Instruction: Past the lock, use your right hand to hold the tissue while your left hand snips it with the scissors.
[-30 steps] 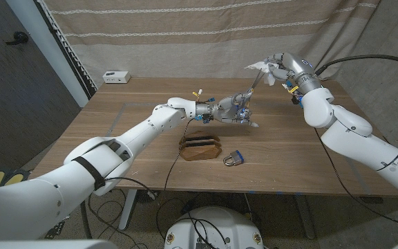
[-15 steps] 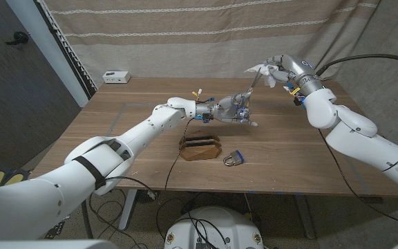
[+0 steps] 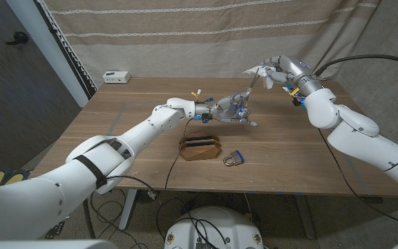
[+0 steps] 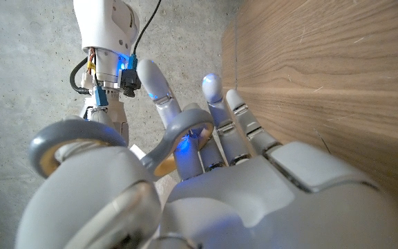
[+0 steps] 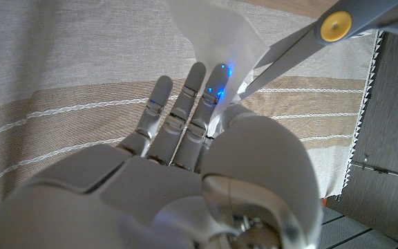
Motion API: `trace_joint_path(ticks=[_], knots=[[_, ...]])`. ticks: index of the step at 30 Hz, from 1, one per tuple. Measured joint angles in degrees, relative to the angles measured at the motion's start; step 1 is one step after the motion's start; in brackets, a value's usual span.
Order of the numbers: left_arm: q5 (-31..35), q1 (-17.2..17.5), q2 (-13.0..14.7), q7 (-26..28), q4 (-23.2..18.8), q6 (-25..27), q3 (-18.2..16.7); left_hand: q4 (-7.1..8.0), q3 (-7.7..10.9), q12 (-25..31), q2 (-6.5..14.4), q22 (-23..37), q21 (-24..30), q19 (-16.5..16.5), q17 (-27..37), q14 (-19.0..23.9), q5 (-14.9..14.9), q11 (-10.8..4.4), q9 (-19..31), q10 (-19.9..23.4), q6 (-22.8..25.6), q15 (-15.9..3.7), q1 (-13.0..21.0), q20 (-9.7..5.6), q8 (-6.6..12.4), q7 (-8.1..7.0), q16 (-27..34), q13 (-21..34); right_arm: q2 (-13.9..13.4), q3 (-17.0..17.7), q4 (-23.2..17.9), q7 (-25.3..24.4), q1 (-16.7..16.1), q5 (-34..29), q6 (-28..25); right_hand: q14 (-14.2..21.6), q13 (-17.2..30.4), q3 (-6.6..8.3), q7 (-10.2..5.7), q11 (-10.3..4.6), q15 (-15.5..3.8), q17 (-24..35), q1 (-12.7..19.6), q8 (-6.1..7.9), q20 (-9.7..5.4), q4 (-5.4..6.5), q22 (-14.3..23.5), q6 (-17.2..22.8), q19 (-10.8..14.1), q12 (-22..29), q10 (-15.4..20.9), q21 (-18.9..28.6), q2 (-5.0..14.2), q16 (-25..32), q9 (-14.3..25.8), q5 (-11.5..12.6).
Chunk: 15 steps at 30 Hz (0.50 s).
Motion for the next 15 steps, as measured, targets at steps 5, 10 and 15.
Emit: trace_joint_path(ticks=[5,10,15], knots=[[0.0,-0.1,-0.1,-0.2,0.2,-0.1,0.0,-0.05,-0.59,0.0,0.3,0.0,0.0,0.0,-0.1,0.2,0.1,-0.01,0.0,0.0,0.0,0.19,0.3,0.0,0.0,0.0,0.0,0.0,0.1,-0.3,0.3,0.6,0.4,0.1,0.4,0.0,-0.3,0.0,0.0,-0.08,0.0,0.0,0.0,0.0,0.0,0.0,0.0,0.0,0.0,0.0,0.1,-0.3,0.0,0.0,0.0,0.1],[0.0,0.0,0.0,0.0,-0.2,0.0,-0.2,-0.06,-0.88,0.0,0.8,0.0,0.0,0.0,0.0,0.5,0.2,-0.01,0.0,0.0,0.0,-0.11,0.8,0.0,-0.38,-0.01,0.0,0.0,0.2,-0.5,0.6,1.0,0.6,0.1,0.9,0.0,-0.3,-0.24,0.0,-0.07,0.0,0.0,0.0,0.0,0.0,-0.24,0.0,0.0,0.0,0.0,0.1,-0.3,0.0,-0.2,0.0,0.3],[0.0,0.2,0.2,0.3,-0.6,0.3,-0.2,0.16,-1.13,0.0,1.4,0.0,0.0,0.0,-0.1,0.5,0.5,-0.02,0.0,0.0,0.0,-0.11,2.1,0.0,-0.66,-0.01,0.0,0.0,0.3,-0.5,0.7,1.0,0.7,0.1,1.2,0.0,-0.3,-0.24,0.0,-0.07,0.0,0.0,0.0,0.0,0.0,-0.23,0.0,0.0,0.0,0.0,0.1,-0.3,0.0,-0.2,0.0,0.6]])
